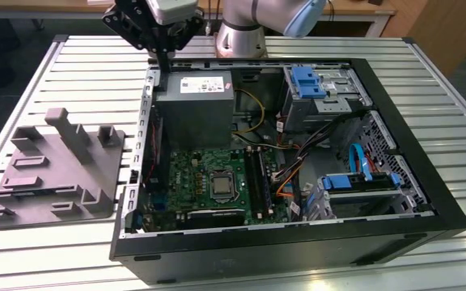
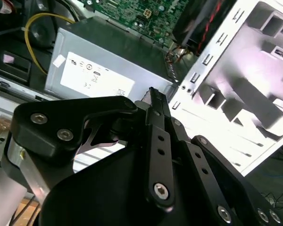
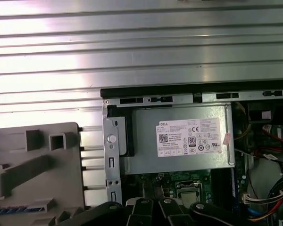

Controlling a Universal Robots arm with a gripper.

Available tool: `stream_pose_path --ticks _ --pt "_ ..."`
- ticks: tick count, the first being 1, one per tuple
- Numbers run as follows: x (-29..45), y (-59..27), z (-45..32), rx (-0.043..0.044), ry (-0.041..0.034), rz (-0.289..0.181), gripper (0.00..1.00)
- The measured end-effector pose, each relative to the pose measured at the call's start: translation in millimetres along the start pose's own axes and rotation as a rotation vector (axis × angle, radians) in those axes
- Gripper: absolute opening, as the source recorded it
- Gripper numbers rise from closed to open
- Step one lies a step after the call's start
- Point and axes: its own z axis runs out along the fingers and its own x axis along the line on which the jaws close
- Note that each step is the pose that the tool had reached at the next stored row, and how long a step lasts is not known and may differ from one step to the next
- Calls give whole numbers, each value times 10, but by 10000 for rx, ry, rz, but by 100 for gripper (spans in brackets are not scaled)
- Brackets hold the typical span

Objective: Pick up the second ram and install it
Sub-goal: 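Reach for the second ram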

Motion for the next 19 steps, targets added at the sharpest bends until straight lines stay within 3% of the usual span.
stream_pose_path --ticks 6,19 --pt "146 4 6 -1 0 0 10" --pt "390 -3 21 0 0 0 10"
